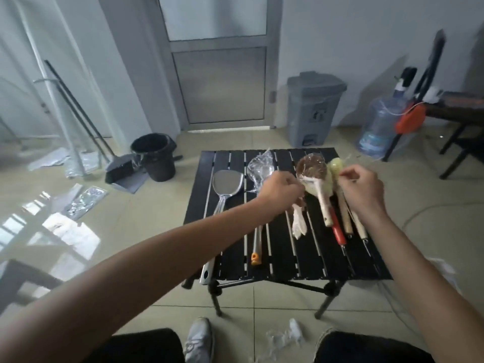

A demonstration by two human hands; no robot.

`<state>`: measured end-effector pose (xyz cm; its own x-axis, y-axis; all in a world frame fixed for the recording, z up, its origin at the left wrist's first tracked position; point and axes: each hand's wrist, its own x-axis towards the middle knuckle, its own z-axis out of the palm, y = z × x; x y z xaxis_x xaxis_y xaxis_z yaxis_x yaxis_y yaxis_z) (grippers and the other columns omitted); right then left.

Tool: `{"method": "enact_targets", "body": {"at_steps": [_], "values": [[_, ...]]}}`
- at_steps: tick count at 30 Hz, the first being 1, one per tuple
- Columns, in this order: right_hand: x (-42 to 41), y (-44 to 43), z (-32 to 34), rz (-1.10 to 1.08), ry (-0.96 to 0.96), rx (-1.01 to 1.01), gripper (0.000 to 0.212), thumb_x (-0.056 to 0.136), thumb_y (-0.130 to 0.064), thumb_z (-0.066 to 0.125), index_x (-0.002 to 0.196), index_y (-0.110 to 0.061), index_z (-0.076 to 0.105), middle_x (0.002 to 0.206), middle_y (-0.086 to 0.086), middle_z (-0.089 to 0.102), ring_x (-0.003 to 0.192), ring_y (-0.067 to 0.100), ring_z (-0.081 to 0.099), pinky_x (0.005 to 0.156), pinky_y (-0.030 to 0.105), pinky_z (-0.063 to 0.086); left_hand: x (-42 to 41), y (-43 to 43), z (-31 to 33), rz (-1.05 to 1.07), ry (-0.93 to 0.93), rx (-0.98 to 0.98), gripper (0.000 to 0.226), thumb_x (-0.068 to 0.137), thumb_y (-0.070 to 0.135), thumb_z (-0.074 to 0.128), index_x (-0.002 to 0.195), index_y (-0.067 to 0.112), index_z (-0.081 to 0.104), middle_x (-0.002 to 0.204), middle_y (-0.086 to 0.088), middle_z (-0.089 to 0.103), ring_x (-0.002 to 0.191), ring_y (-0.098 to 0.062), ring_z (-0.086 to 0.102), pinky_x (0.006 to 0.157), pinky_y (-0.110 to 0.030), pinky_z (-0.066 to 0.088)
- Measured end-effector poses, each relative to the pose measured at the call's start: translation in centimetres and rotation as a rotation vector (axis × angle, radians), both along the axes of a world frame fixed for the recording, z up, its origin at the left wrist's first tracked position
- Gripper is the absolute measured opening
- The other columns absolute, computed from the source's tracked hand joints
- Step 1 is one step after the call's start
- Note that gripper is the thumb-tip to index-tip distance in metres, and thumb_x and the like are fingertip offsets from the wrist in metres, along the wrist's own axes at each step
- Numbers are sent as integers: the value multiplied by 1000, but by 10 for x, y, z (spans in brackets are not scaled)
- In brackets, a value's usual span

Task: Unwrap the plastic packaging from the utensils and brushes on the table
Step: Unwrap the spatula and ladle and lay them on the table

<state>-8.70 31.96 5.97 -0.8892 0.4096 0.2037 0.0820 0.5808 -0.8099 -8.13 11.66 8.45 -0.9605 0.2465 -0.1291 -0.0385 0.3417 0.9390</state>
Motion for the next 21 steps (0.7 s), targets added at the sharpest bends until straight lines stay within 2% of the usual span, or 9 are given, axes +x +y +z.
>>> {"method": "enact_targets", "body": {"at_steps": [3,6,8,13,16,18,21], "values": [[11,-63,-5,188,-71,53,13,91,-15,68,91,-28,69,85,-13,68,77,5,63,65,20,41,1,-50,-19,79,-25,36,10,97,5,60,90,7,66,75,-9,72,69,-18,73,46,-25,51],[17,-111,-27,364,-216,145,8,92,-18,69,98,-19,72,94,-4,71,88,14,66,71,26,46,2,-87,-42,158,-45,48,10,96,4,61,89,6,67,75,-10,71,68,-19,72,46,-24,50],[20,-136,-42,433,-302,221,13,95,-26,68,104,-17,71,99,-1,72,92,17,67,76,30,51,1,-103,-60,202,-55,76,13,96,3,61,85,7,67,76,-10,71,71,-22,72,46,-24,49],[17,-157,-64,372,-420,329,20,98,-34,56,104,-16,62,105,7,68,94,25,65,76,37,53,-7,-115,-91,239,-71,154,9,96,5,62,88,7,67,77,-7,71,66,-12,75,49,-27,52],[16,-163,-76,331,-462,390,39,98,-52,57,107,-14,58,108,11,68,97,31,67,81,47,57,-10,-114,-103,230,-67,192,9,96,5,62,90,7,67,79,-8,72,71,-19,77,49,-26,52],[13,-168,-83,297,-484,457,56,95,-65,57,114,-12,56,112,12,68,101,34,68,77,45,57,-11,-113,-112,208,-70,201,8,96,4,61,91,6,67,80,-11,74,77,-25,79,49,-25,52],[7,-175,-90,257,-504,556,66,93,-69,56,122,-10,52,118,16,67,107,37,68,73,42,52,-15,-110,-118,142,-52,154,7,96,7,61,93,7,67,81,-13,76,79,-29,79,49,-26,53]]}}
